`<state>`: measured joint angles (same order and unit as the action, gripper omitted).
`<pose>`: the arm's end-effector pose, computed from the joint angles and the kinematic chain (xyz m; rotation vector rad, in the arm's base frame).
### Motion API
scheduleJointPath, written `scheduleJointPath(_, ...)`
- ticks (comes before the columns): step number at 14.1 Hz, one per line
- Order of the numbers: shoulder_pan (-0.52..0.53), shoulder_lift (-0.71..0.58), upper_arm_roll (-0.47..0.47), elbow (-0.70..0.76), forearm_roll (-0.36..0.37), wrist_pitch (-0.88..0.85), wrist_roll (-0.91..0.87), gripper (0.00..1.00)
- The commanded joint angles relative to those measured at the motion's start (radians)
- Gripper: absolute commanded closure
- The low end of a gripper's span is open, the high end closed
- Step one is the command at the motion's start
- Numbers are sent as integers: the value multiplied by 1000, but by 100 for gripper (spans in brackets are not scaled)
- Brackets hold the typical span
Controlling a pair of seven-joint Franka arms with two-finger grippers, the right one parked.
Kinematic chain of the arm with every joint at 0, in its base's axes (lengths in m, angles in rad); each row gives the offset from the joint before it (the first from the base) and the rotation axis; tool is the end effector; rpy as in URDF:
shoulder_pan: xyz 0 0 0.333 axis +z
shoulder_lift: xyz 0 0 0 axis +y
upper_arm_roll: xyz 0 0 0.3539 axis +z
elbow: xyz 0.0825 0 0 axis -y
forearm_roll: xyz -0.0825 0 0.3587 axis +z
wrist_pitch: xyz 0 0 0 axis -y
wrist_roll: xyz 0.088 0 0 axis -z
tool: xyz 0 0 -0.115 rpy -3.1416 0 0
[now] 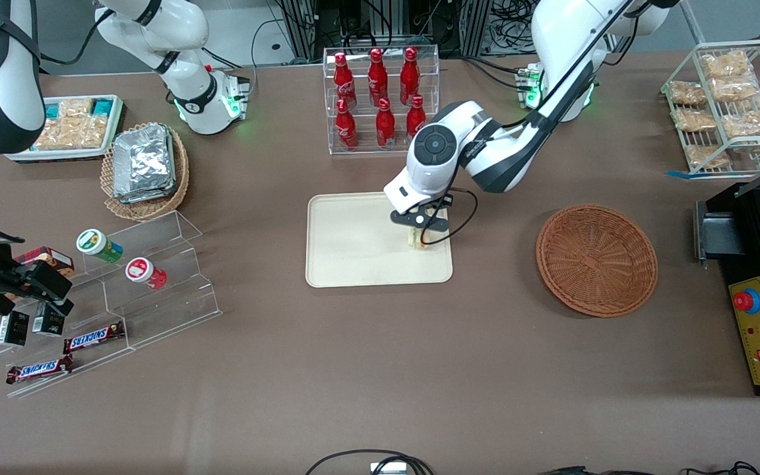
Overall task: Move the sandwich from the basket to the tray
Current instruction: 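Lower the sandwich onto the tray and open the left gripper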
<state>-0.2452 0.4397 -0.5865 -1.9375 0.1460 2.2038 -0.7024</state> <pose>0.4283 -0.4229 0.3268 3.0915 -0.2930 -0.2400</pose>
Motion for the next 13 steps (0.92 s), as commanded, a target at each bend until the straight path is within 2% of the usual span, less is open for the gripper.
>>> scheduleJointPath(1,-34,77,5,66,93,-10,-104,100)
scheduleJointPath(5,-57,126,8,74,127,28,-132,100)
scheduleJointPath(7,-62,129,10,69,135,30,-132,95)
scheduleJointPath(11,-74,152,10,69,181,30,-137,74)
scheduleJointPath(13,-74,162,11,71,184,30,-176,44)
